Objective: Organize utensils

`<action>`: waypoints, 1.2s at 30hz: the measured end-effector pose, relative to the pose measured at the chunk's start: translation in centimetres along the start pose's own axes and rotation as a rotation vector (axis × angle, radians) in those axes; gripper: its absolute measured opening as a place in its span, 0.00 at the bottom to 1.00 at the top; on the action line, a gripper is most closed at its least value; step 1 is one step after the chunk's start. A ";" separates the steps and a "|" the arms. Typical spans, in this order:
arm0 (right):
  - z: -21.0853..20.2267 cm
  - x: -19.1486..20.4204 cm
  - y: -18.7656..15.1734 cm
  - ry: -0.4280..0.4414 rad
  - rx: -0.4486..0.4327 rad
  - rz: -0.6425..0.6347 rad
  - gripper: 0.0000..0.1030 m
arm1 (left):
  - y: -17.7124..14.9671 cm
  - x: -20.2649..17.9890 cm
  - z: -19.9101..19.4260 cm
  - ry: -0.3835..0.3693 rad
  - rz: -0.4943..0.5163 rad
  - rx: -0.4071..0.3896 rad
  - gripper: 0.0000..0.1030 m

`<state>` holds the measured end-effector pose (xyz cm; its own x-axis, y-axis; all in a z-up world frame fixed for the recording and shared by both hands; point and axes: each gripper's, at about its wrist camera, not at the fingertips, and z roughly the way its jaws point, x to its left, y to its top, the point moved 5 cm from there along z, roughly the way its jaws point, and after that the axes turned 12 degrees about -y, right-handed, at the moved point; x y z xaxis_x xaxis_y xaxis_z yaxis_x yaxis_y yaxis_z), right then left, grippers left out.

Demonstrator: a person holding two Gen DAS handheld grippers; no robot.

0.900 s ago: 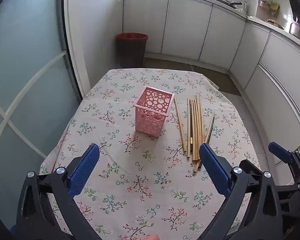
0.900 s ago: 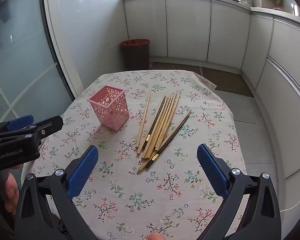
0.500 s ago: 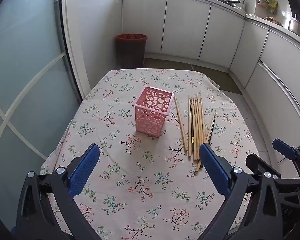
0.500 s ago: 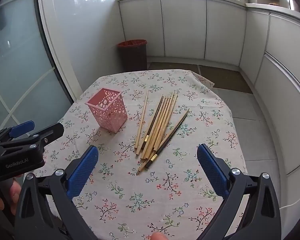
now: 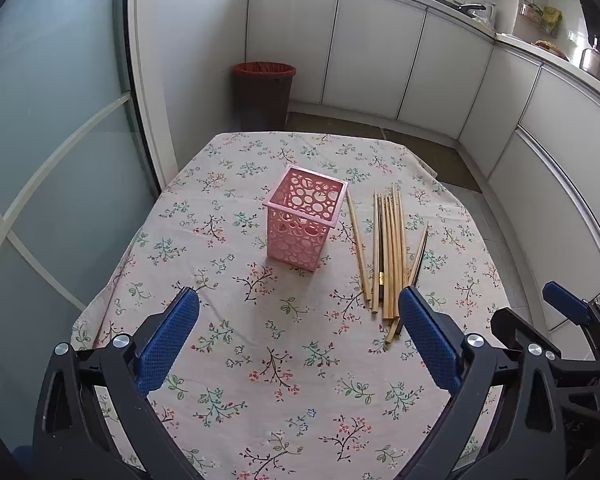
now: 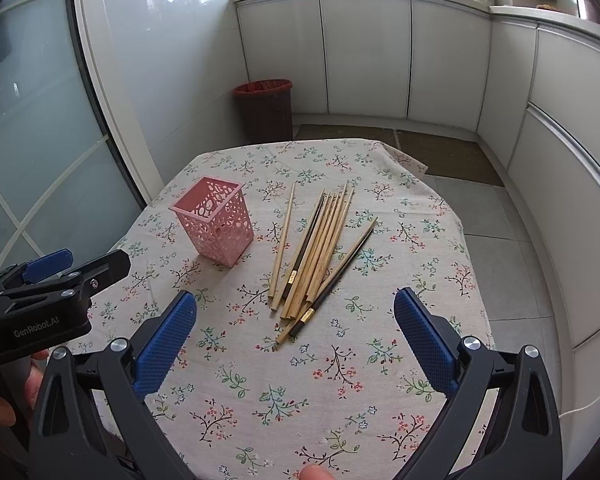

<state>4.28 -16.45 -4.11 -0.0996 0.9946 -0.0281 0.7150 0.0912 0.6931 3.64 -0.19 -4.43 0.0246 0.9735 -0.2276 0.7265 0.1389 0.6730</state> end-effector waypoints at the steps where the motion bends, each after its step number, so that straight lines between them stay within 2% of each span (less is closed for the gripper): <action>1: 0.0 0.0 0.0 0.000 0.000 0.000 0.93 | 0.1 -0.1 0.0 0.009 0.016 -0.001 0.93; 3: 0.0 -0.1 -0.1 0.000 -0.001 0.001 0.93 | 0.0 -0.4 -0.1 0.022 0.032 0.000 0.93; 13: 0.3 0.0 -0.3 -0.001 0.008 0.003 0.93 | -0.2 0.3 0.3 0.008 -0.024 0.026 0.93; 15: 0.2 0.0 -0.4 -0.001 0.007 0.000 0.93 | -0.3 0.0 0.3 -0.005 0.000 0.018 0.93; 18: 0.1 -0.1 -0.3 -0.003 0.006 0.003 0.93 | -0.2 -0.2 0.2 0.045 0.033 0.003 0.93; 36: 1.1 -0.3 -0.6 -0.006 0.038 0.020 0.93 | -0.3 0.5 0.4 0.031 0.021 0.021 0.93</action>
<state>4.63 -16.74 -5.30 -0.0811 0.9965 -0.0185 0.7427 0.0728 0.6657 3.72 0.18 -4.98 0.0190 0.9813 -0.1913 0.7406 0.1147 0.6621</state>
